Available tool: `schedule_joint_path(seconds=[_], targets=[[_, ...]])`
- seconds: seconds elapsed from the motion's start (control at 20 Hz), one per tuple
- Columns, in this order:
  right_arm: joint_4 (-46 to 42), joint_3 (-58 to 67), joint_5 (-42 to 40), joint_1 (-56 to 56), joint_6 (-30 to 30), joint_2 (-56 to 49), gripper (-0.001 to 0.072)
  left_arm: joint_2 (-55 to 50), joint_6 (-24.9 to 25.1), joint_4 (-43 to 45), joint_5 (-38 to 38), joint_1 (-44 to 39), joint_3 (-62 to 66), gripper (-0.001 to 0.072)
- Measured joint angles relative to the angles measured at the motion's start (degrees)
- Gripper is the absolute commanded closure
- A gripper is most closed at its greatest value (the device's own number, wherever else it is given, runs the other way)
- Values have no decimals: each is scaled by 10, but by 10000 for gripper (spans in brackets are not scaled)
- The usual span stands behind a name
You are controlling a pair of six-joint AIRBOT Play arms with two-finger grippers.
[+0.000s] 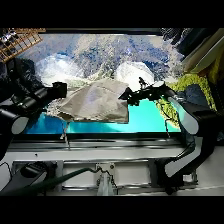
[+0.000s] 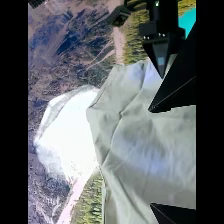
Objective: Fold the clothes and pants, and hang the long-sleeved shirts on hangers.
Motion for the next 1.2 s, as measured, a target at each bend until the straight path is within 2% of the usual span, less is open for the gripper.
schedule_joint_path(seconds=[0.05,0.1,0.15,0.2,0.35,0.5,0.75,0.95,1.2], targets=[[-8,7,-5,9,0,-4,630,-2,5,-1,3,0,0,428],[-19,12,-9,15,2,-7,697,-5,18,-1,9,0,0,521],[-26,16,-9,18,4,-7,697,-11,35,-1,17,0,0,651],[-33,20,-4,17,4,-3,697,-21,56,-1,29,0,0,692],[-82,25,44,-1,4,29,697,-77,94,-13,68,-3,5,692],[-162,27,131,-26,9,83,698,-178,112,-60,82,-21,39,692],[-318,28,262,-60,20,214,698,-354,142,-169,42,-100,142,692],[-379,28,301,-69,22,322,699,-461,171,-275,21,-182,207,692],[-401,28,315,-71,26,412,699,-541,181,-352,27,-272,263,694]])
